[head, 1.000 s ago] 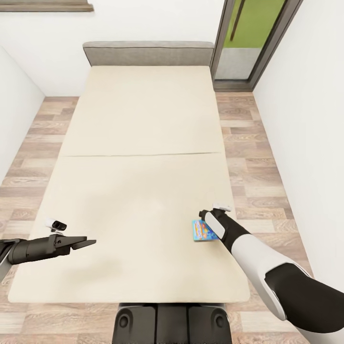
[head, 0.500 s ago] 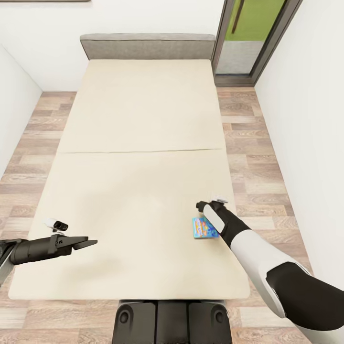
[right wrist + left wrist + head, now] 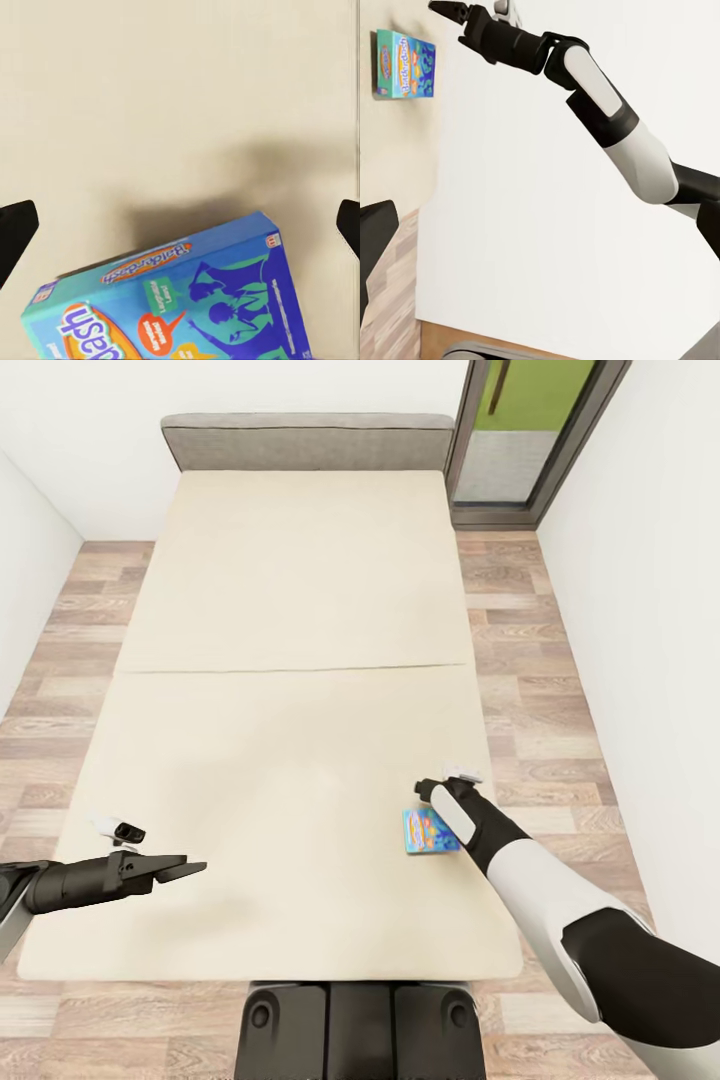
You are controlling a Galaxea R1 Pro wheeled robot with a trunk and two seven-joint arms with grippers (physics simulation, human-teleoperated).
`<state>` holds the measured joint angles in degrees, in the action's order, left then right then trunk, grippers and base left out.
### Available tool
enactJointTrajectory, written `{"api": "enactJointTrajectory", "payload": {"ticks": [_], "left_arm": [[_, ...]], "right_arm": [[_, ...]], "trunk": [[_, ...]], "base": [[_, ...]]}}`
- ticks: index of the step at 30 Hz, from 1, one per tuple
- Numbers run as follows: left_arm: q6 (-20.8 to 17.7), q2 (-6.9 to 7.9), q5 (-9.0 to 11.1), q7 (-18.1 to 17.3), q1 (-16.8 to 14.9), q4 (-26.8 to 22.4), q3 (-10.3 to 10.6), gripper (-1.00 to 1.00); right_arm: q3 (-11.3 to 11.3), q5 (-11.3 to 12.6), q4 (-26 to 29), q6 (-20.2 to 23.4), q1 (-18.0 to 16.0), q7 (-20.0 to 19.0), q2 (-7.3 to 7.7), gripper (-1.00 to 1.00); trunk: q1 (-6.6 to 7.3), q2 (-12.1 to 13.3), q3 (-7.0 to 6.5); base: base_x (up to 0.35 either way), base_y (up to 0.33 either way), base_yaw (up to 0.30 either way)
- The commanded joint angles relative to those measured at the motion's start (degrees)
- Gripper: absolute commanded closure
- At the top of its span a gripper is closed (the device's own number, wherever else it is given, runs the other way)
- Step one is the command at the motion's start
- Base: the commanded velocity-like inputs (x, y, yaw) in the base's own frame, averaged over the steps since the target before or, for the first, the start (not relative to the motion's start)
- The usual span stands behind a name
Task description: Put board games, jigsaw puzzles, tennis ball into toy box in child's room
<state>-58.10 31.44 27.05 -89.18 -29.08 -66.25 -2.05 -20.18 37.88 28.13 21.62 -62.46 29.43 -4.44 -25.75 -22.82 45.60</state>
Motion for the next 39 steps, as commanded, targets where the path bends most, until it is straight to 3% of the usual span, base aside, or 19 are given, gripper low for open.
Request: {"api": "enactJointTrajectory", "payload": {"ticks": [1, 28, 39], "left_arm": [[-0.6, -0.01, 0.0, -0.2, 0.0, 0.0, 0.0, -1.00], [-0.6, -0.07, 0.0, -0.1, 0.0, 0.0, 0.0, -1.00], [-0.6, -0.07, 0.0, -0.1, 0.0, 0.0, 0.0, -1.00]], "right_arm": [[-0.3, 0.4, 0.1, 0.2, 0.0, 0.5, 0.30, -1.00], [-0.3, 0.3, 0.0, -0.1, 0.4, 0.5, 0.74, -1.00], [-0.3, 0.3, 0.1, -0.2, 0.5, 0.5, 0.74, -1.00]], "trunk": [[-0.03, -0.1, 0.16], [-0.03, -0.1, 2.66], [-0.03, -0.1, 2.84]], "base": [[0.000, 0.000, 0.000], [0.000, 0.000, 0.000], [0.000, 0.000, 0.000]]}}
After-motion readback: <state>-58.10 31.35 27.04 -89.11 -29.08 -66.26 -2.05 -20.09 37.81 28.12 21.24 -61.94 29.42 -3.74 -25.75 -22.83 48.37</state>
